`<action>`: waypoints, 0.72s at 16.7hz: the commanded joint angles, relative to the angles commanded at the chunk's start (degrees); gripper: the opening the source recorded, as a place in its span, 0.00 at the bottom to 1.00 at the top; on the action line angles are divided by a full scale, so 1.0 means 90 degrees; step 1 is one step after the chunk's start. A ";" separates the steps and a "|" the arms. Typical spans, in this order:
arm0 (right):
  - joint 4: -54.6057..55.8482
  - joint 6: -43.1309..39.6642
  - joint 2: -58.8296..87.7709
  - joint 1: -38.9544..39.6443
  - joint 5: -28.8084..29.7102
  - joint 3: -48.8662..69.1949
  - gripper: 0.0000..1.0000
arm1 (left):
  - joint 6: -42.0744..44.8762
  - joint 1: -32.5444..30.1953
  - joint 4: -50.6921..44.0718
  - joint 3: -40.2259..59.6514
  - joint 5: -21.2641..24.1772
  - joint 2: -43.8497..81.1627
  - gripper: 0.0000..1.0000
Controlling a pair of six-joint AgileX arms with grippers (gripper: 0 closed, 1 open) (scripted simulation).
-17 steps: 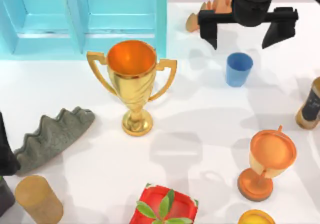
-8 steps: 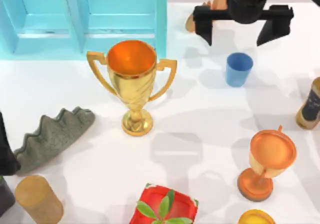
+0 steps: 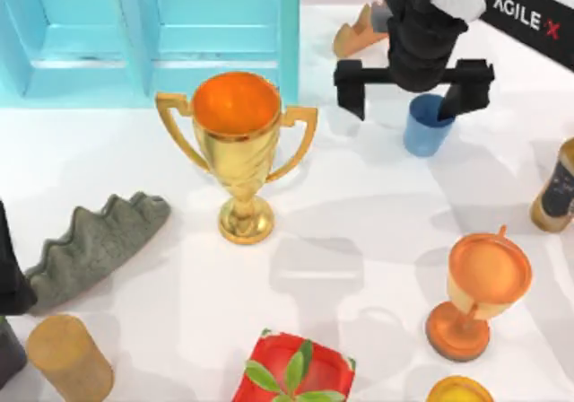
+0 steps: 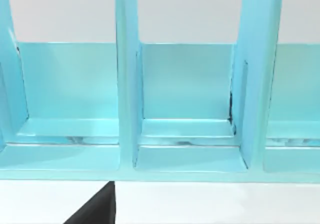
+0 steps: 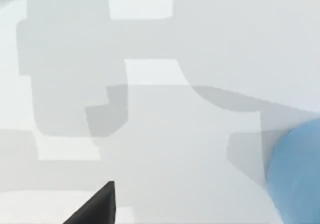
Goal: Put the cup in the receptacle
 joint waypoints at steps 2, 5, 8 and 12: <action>0.0207 -0.0008 0.0066 -0.0008 -0.0001 -0.0188 1.00 | 0.0000 0.0000 0.0000 0.0000 0.0000 0.0000 1.00; 0.0215 -0.0009 0.0068 -0.0009 -0.0001 -0.0195 1.00 | 0.0000 0.0000 0.0000 0.0000 0.0000 0.0000 1.00; 0.0215 -0.0009 0.0068 -0.0009 -0.0001 -0.0195 0.85 | 0.0000 0.0000 0.0000 0.0000 0.0000 0.0000 1.00; 0.0215 -0.0009 0.0068 -0.0009 -0.0001 -0.0195 0.55 | 0.0000 0.0000 0.0000 0.0000 0.0000 0.0000 1.00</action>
